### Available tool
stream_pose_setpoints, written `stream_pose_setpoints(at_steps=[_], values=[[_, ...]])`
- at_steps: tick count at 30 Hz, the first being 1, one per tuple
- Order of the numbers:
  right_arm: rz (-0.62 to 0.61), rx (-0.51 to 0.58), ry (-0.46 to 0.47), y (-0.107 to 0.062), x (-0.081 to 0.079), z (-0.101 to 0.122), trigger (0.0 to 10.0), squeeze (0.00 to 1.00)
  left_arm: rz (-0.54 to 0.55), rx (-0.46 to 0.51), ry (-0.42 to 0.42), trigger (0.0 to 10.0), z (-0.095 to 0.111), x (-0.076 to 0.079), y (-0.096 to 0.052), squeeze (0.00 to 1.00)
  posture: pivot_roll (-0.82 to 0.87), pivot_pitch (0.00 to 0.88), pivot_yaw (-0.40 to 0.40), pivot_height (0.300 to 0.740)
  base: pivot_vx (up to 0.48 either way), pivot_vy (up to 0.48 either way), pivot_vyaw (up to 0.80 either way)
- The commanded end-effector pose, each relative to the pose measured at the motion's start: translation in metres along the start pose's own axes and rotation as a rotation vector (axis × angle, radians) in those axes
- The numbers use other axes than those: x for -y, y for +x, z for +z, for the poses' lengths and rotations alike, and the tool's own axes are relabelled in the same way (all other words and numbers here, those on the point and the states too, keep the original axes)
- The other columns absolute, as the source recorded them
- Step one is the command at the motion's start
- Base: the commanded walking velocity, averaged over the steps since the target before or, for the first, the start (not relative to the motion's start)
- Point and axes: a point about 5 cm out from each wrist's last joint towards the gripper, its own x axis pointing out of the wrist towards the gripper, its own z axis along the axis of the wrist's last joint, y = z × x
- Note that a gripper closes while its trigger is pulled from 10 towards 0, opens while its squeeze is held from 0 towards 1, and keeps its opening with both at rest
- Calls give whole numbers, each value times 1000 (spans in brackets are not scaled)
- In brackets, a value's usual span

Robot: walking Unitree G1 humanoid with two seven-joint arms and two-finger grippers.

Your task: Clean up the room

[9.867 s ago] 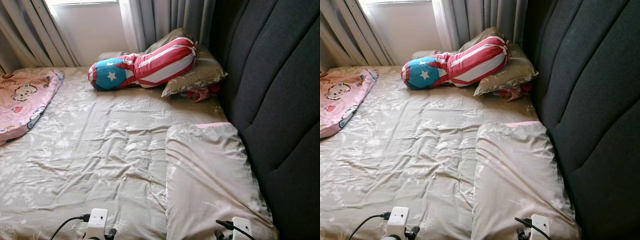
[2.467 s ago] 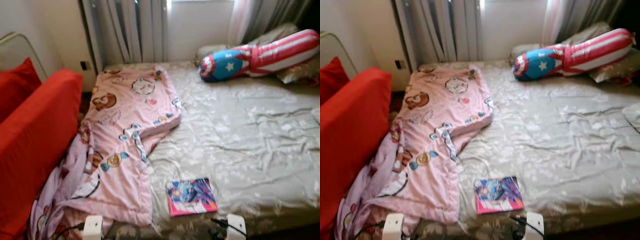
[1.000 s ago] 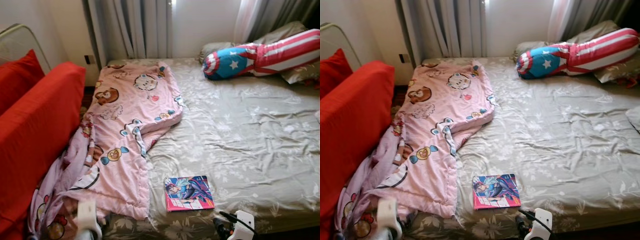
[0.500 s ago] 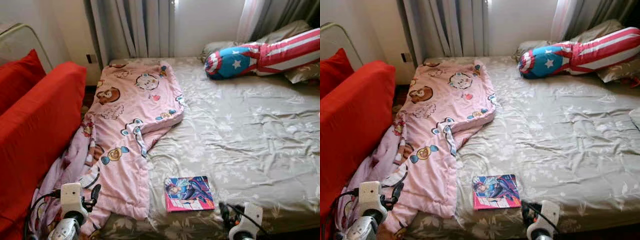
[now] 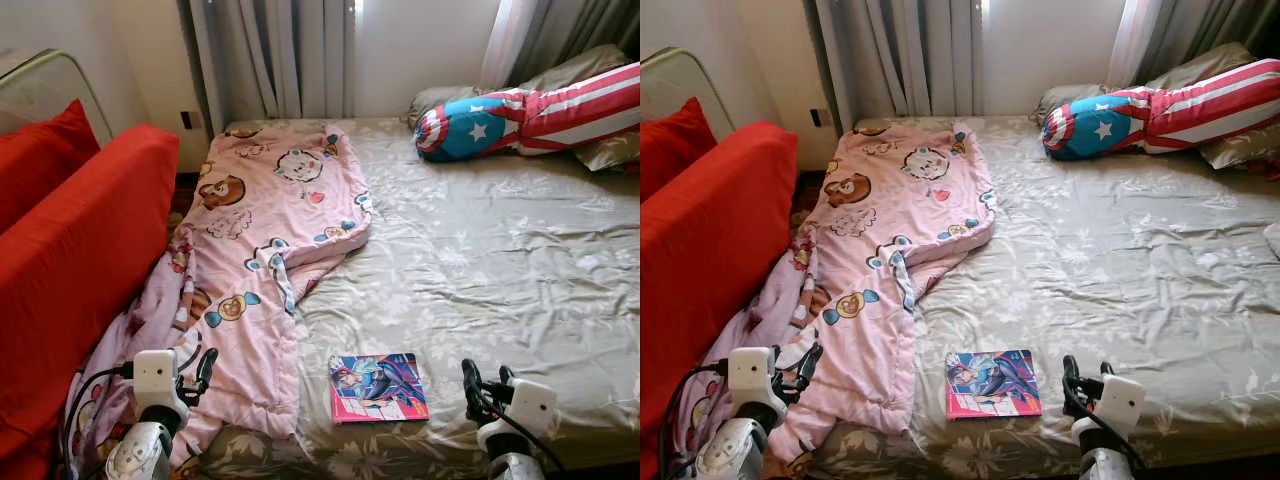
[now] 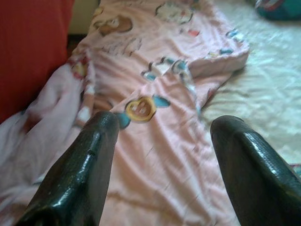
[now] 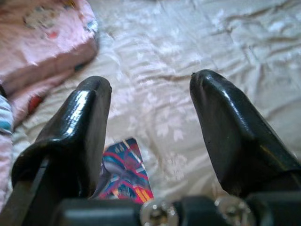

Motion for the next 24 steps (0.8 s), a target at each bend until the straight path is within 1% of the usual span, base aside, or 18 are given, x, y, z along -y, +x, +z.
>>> stream_pose_setpoints(at_steps=[1,4,7,8,10,13,14,15,16,19,24], values=[[45,-1,-4,0,-4,1,10000,0,-45,20,11,10000,8,8,4,0,37,0,-24,740,0,0,0],[71,-9,-20,3,-8,2,10000,0,-51,36,7,10000,12,11,5,0,31,0,-24,740,0,0,0],[46,-17,-21,5,-4,3,10000,0,-32,46,-12,10000,13,10,2,0,17,0,-22,740,0,0,0],[31,-18,-17,6,0,6,10000,0,-24,40,-24,10000,13,11,1,0,20,0,-24,740,0,0,0],[33,-20,-19,5,2,6,10000,0,-21,38,-45,10000,12,13,0,0,21,0,-27,740,0,0,0],[47,-36,-31,3,3,5,10000,0,-37,33,-60,10000,11,19,0,0,25,0,-34,740,0,0,0],[56,-42,-36,3,2,4,10000,0,-55,27,-51,10000,11,21,0,0,27,0,-36,740,0,0,0],[66,-43,-41,2,-1,3,10000,0,-92,17,-37,10000,11,24,1,0,30,0,-36,740,0,0,619],[77,-47,-44,2,-3,2,10000,0,-106,12,-28,10000,11,25,1,0,29,0,-36,740,0,0,800],[107,-54,-61,2,-7,1,10000,0,-112,1,-27,10000,11,25,3,0,31,0,-35,740,0,0,800],[114,-54,-43,4,-9,4,10000,0,-107,-14,-36,10000,10,27,6,0,32,0,-44,740,0,0,800]])
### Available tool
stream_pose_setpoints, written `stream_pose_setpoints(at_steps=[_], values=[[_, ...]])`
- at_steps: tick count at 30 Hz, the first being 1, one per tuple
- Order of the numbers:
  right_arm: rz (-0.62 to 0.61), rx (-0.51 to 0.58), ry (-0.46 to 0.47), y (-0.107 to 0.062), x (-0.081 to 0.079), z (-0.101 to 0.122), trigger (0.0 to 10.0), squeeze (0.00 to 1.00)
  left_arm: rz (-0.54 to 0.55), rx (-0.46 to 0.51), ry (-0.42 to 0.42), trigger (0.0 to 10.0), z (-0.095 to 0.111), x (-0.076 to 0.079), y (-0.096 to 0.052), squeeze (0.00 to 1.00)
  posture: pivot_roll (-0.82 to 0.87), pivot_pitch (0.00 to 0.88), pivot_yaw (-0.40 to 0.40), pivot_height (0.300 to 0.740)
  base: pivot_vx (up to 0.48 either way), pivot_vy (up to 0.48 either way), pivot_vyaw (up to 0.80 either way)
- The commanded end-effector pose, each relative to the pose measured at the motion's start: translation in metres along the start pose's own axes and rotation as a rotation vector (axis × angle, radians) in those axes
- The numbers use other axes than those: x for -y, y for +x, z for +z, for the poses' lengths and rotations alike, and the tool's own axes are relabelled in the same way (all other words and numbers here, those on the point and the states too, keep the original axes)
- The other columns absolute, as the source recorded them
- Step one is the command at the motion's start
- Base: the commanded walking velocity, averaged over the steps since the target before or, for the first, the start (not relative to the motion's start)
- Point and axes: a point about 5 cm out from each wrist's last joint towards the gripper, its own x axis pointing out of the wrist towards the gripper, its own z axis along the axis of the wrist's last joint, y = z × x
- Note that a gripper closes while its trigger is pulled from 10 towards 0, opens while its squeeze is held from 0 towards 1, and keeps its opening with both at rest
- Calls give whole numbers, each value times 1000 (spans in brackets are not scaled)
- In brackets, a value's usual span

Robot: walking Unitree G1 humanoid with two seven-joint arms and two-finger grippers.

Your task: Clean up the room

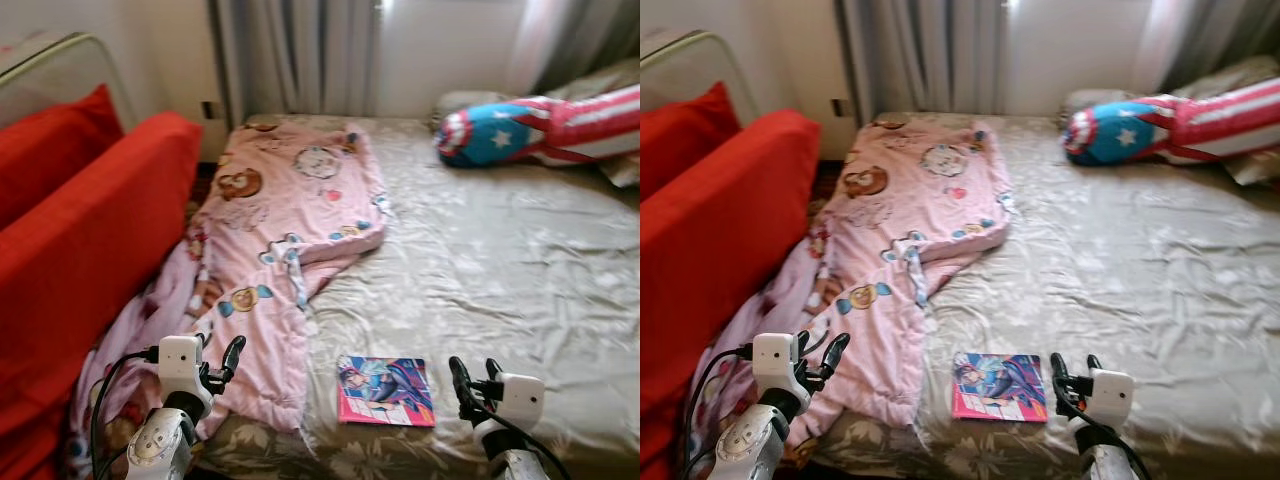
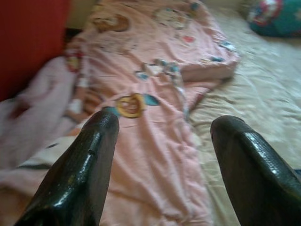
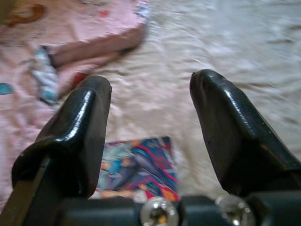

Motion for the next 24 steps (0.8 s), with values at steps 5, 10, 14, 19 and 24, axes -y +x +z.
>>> stream_pose_setpoints(at_steps=[5,10,14,19,24], values=[[18,9,15,8,-1,7,10000,0,-19,-20,-3,10000,-1,7,3,0,27,0,-38,740,0,0,768],[28,21,22,13,0,13,10000,0,-14,-20,-3,10000,0,7,3,0,19,0,-29,740,0,0,128],[6,20,37,12,3,12,10000,0,4,-16,-3,10000,0,6,1,0,25,0,-32,740,0,0,0],[-9,19,51,9,4,10,10000,0,15,-17,-7,10000,-1,5,-1,0,24,0,-32,740,0,0,0],[-14,9,51,6,3,7,10000,0,30,-16,-7,10000,0,3,-2,0,21,0,-29,740,0,0,0]])
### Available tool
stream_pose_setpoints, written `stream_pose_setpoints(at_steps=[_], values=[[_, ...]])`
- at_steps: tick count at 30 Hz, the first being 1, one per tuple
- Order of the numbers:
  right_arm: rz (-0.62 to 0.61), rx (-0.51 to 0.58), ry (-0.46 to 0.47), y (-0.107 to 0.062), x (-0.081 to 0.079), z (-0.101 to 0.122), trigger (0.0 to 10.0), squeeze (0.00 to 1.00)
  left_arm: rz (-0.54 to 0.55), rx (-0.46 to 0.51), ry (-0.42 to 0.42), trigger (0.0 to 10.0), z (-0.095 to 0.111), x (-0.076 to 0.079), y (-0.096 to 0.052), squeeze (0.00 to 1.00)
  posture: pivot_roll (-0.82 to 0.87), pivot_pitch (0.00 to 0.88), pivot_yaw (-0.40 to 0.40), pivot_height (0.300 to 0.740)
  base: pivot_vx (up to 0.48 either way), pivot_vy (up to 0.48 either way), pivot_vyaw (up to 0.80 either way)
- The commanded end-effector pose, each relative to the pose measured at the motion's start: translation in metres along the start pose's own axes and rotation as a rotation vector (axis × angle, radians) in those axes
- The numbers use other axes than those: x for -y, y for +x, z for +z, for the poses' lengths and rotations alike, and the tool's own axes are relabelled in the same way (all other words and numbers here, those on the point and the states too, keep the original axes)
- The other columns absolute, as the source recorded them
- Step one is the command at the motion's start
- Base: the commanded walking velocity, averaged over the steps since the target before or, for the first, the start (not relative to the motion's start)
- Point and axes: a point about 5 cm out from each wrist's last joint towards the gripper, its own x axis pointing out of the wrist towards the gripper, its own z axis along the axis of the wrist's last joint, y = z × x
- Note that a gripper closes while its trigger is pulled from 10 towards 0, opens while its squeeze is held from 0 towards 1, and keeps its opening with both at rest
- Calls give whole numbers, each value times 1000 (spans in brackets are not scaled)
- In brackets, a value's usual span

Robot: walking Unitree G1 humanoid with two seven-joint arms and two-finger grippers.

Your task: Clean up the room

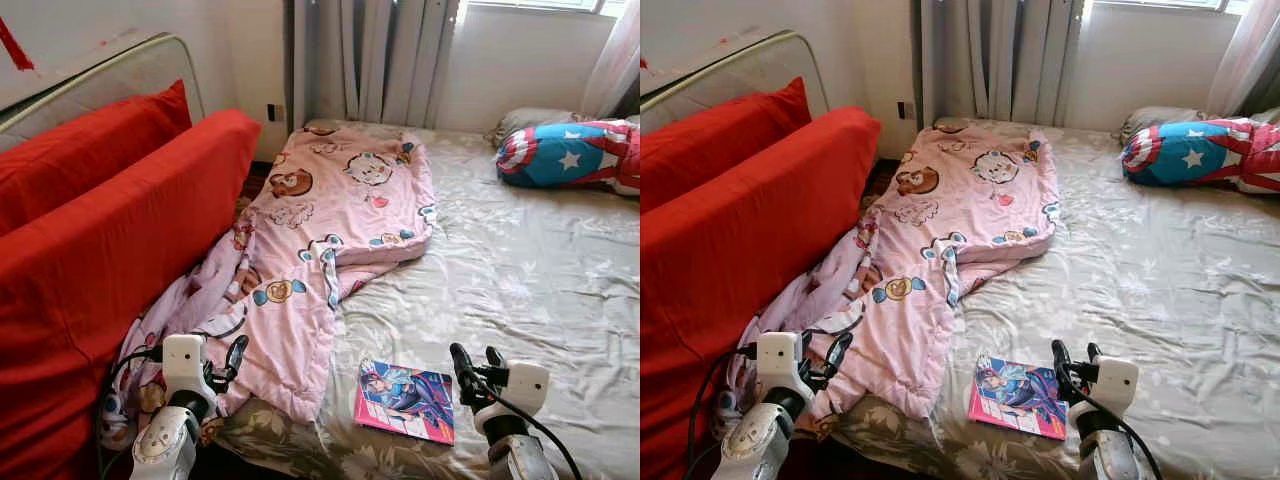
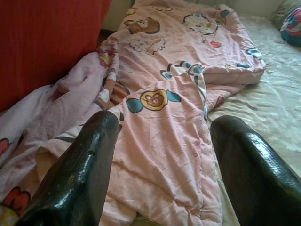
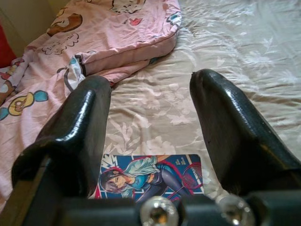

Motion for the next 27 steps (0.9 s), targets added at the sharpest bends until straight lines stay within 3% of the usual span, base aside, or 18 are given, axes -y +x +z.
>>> stream_pose_setpoints(at_steps=[1,8,16,21,27], values=[[-2,-4,-7,-2,-1,-1,10000,0,17,3,9,10000,3,-5,-1,0,21,0,-29,740,0,0,0],[7,-5,-6,-1,-4,-1,10000,0,26,3,9,10000,3,-7,-3,0,23,0,-29,740,0,0,0],[24,-8,-21,1,-7,0,10000,0,42,4,7,10000,5,-9,-4,0,30,0,-35,740,272,0,0],[22,-11,-25,0,-6,0,10000,0,47,4,5,10000,5,-9,-4,0,27,0,-36,740,296,0,800],[11,-7,-5,0,-4,0,10000,0,51,16,-1,10000,6,-8,-5,0,31,0,-43,740,99,0,0]])
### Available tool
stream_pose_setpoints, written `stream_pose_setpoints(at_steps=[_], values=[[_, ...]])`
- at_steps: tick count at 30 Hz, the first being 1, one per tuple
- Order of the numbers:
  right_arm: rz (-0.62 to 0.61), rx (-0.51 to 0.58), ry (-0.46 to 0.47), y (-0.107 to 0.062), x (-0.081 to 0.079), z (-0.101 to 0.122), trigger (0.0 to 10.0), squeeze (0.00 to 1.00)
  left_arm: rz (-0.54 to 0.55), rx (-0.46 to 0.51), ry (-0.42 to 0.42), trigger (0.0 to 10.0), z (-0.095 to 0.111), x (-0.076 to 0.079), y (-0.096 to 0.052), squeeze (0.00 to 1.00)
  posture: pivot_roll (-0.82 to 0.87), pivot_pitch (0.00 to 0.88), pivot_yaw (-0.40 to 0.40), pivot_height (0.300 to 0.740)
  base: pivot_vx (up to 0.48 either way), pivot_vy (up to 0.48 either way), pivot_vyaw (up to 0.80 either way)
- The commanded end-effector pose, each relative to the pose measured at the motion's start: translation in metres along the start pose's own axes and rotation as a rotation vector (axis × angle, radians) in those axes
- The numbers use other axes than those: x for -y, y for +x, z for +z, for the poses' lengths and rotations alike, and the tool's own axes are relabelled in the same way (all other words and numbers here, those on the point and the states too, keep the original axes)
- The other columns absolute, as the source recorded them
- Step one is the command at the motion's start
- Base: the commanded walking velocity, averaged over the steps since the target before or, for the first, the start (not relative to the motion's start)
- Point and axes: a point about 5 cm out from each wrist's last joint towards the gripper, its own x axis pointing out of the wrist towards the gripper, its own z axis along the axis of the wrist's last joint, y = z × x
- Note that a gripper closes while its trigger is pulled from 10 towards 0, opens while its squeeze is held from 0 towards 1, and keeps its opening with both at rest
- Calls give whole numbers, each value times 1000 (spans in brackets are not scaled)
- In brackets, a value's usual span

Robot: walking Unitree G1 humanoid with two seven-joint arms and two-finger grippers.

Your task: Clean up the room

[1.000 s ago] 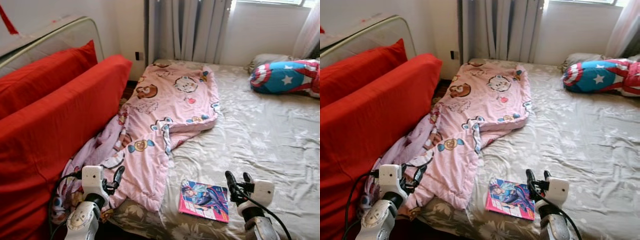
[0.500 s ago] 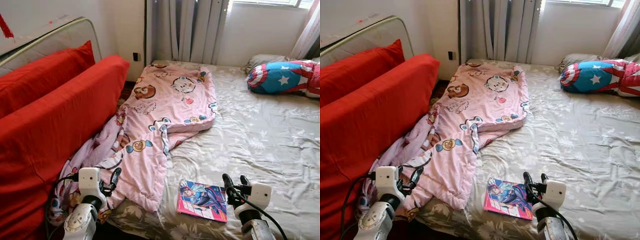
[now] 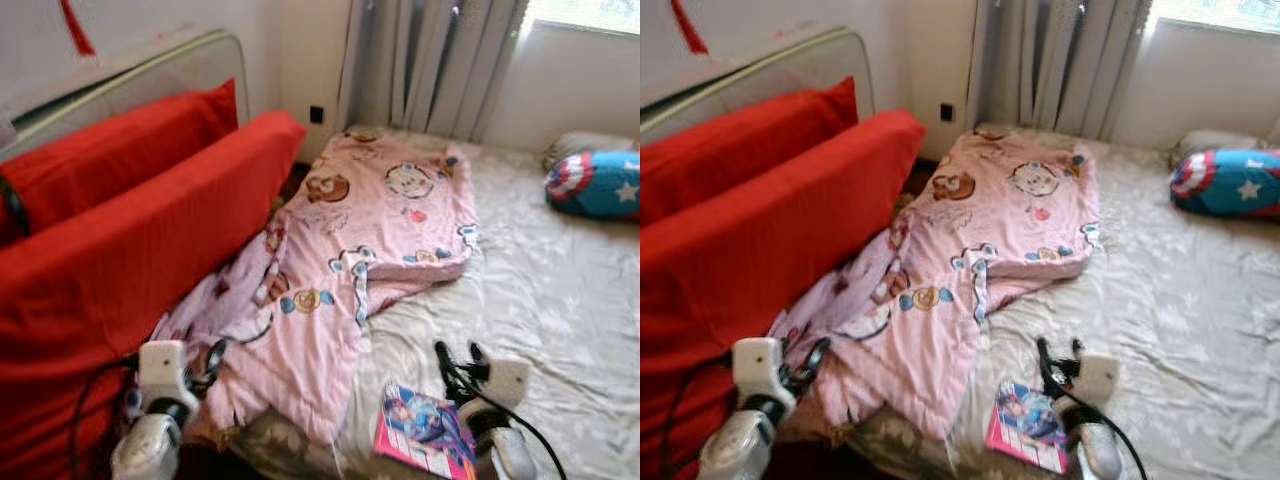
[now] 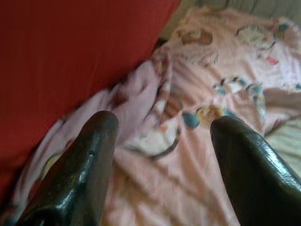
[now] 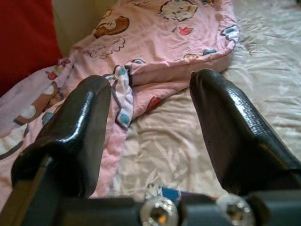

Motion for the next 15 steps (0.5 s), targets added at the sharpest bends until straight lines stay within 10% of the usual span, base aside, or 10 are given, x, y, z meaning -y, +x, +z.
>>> stream_pose_setpoints(at_steps=[1,15], values=[[-42,-14,-1,-6,13,-1,10000,0,-22,10,-19,10000,2,9,2,0,31,0,-43,740,0,0,0],[-69,-22,-10,-11,14,-4,10000,0,-30,18,-14,10000,4,9,-1,0,29,0,-38,740,0,0,0]])
